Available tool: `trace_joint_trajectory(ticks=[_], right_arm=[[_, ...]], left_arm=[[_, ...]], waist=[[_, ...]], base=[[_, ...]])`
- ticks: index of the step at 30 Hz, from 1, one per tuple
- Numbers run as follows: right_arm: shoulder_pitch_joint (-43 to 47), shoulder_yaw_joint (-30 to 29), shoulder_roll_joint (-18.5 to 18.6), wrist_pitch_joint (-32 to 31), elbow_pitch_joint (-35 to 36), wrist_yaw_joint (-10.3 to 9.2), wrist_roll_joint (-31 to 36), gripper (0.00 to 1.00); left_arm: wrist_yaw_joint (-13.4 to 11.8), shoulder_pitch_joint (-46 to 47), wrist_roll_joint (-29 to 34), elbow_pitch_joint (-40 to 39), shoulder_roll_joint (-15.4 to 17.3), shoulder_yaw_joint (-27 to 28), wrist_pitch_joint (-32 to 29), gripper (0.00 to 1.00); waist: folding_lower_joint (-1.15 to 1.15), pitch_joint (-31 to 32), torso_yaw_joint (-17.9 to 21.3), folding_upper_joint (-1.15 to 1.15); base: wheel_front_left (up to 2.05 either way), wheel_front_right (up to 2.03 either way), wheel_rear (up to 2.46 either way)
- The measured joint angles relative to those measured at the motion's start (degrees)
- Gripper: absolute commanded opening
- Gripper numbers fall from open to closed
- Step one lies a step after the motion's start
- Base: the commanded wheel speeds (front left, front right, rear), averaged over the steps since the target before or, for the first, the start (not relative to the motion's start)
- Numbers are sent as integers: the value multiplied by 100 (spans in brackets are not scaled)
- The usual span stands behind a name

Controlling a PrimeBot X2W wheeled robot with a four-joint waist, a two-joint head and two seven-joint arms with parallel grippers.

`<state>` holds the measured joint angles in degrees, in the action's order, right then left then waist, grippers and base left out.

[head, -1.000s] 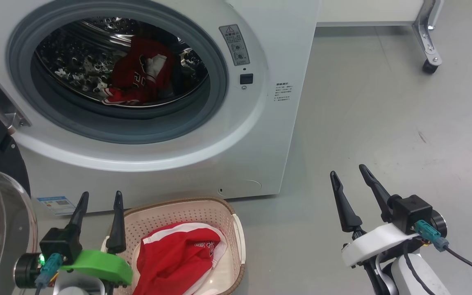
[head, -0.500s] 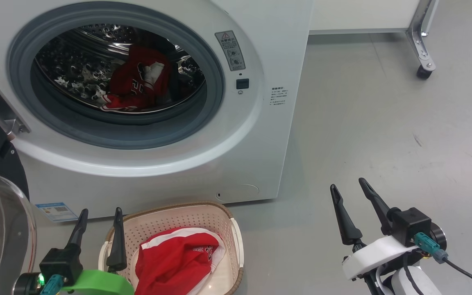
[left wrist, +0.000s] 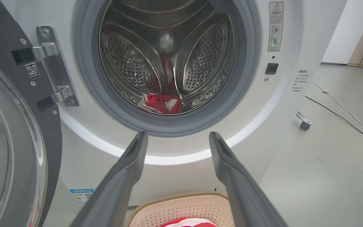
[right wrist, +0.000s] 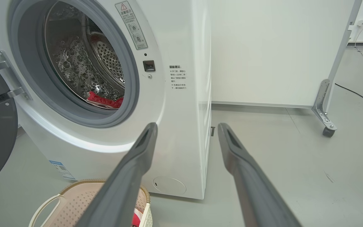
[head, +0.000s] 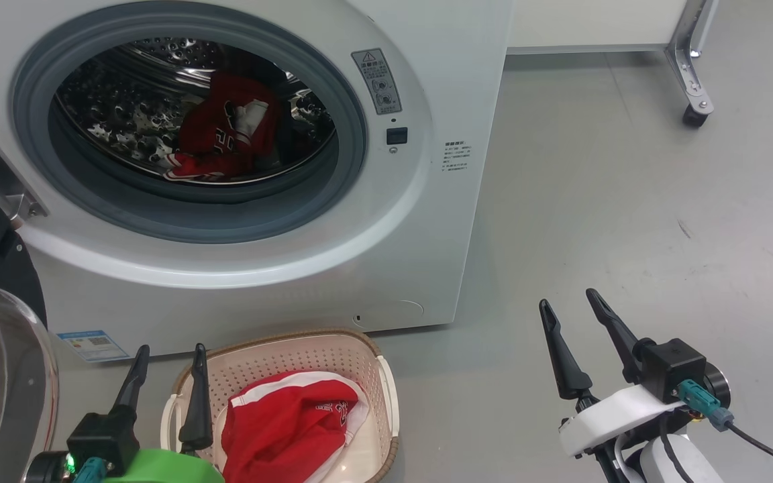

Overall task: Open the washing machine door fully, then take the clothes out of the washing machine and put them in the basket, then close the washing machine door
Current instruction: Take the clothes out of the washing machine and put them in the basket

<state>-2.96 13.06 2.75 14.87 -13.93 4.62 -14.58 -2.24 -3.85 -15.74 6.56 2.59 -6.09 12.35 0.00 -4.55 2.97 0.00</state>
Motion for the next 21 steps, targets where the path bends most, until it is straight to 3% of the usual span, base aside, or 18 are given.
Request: trace_joint_trajectory(ticks=[21], right_arm=[[-13, 11, -1, 1, 258, 0, 52, 100]], left_arm=[[-42, 54, 2, -331, 13, -186, -413, 100]], waist=[[0, -374, -8, 0]], base=[[0, 0, 0]])
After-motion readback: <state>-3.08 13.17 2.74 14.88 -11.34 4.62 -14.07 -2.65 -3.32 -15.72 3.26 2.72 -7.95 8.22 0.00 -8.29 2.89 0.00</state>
